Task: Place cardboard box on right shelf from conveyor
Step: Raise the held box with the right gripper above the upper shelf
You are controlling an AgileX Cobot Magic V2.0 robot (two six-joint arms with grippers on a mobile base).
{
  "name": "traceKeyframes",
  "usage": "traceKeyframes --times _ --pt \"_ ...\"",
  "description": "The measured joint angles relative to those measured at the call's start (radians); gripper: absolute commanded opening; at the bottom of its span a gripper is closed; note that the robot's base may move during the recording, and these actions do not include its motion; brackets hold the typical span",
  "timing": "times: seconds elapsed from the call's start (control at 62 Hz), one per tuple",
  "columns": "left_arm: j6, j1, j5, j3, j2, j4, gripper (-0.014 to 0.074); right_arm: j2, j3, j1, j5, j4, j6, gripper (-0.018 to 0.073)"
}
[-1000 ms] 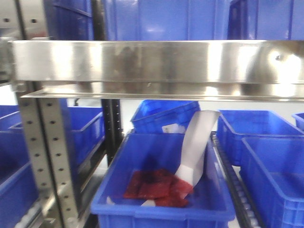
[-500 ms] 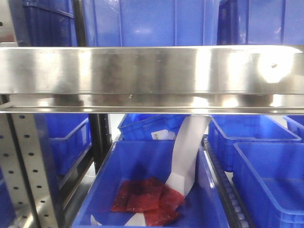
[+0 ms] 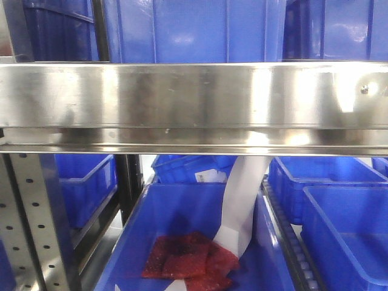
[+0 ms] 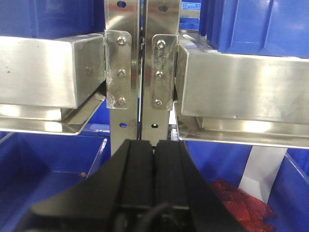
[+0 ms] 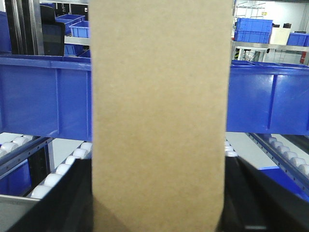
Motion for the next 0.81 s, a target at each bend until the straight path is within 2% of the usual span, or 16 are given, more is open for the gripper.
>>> traceKeyframes --times 0.597,0.694,0.806 --pt "0.0 0.0 0.0 0.0 0.0 0.0 -0.0116 0.0 0.0 0.0 0.0 0.0 0.0 0.0041" --pt "0.0 0.0 0.0 0.0 0.0 0.0 -0.0116 0.0 0.0 0.0 0.0 0.008 0.0 0.0008" --pt "0.0 0.0 0.0 0.0 0.0 0.0 -0.0116 0.007 -0.048 0.0 0.036 0.02 0.0 0.0011"
